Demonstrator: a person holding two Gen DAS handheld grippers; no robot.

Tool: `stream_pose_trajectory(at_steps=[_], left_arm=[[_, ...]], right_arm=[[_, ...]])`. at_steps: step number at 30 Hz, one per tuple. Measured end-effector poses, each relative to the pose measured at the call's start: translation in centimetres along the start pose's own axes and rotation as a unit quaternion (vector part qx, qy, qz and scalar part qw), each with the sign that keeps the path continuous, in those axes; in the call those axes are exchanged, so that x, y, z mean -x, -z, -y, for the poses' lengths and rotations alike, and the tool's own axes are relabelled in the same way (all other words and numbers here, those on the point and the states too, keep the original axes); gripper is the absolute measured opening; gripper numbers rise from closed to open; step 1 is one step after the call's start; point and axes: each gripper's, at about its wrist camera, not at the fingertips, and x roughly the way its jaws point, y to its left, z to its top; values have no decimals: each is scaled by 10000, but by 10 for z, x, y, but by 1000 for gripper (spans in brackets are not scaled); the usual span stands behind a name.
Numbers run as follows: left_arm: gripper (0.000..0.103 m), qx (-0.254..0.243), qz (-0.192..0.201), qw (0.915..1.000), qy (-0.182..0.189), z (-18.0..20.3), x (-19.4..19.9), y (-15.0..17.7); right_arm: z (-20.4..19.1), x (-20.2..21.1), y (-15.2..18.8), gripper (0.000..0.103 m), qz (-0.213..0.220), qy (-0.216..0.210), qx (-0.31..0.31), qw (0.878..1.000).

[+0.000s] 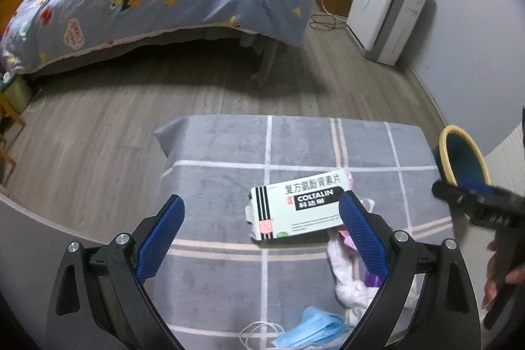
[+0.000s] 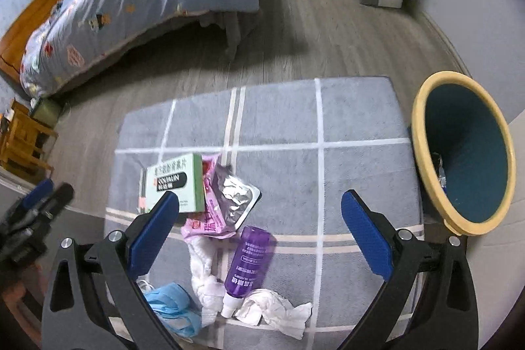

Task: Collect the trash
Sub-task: 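Move both tools back over the mat toward the medicine box and spray bottle, then grasp the COLTALIN medicine box with the left gripper while the right grasps the purple spray bottle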

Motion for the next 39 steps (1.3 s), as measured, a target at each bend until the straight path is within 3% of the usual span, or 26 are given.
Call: stream_pose_trajectory(at_steps=[5,9,16,19,25,31,39], left_arm=[[94,-119,-92,9998,-87,-2,-10,-2],[94,4,-98,9999,99,-2,-12,-6],[94,-244,-240,9993,181,16,-22,-8],[94,-375,-374,9985,138,19,-29,-6],[94,-404,-763,9963,-42,18,-49,3],[94,-798,-1386,9870,-143,27,-78,23],[94,-1734,-1748,9682,-455,55,-112,41]], right_arm=[[2,-22,8,97,-356,161,37,9992],[8,-42,26,95,-679,144,-380,9969],[-3,-71,46,75,-1088,275,-46,9937],[-8,-84,51,55,-1344,157,79,9908],[-17,-89,51,38,-1367,68,365,9899],[0,-77,39,36,-1178,41,63,9930],[30,-63,26,35,-989,-63,-280,9947]])
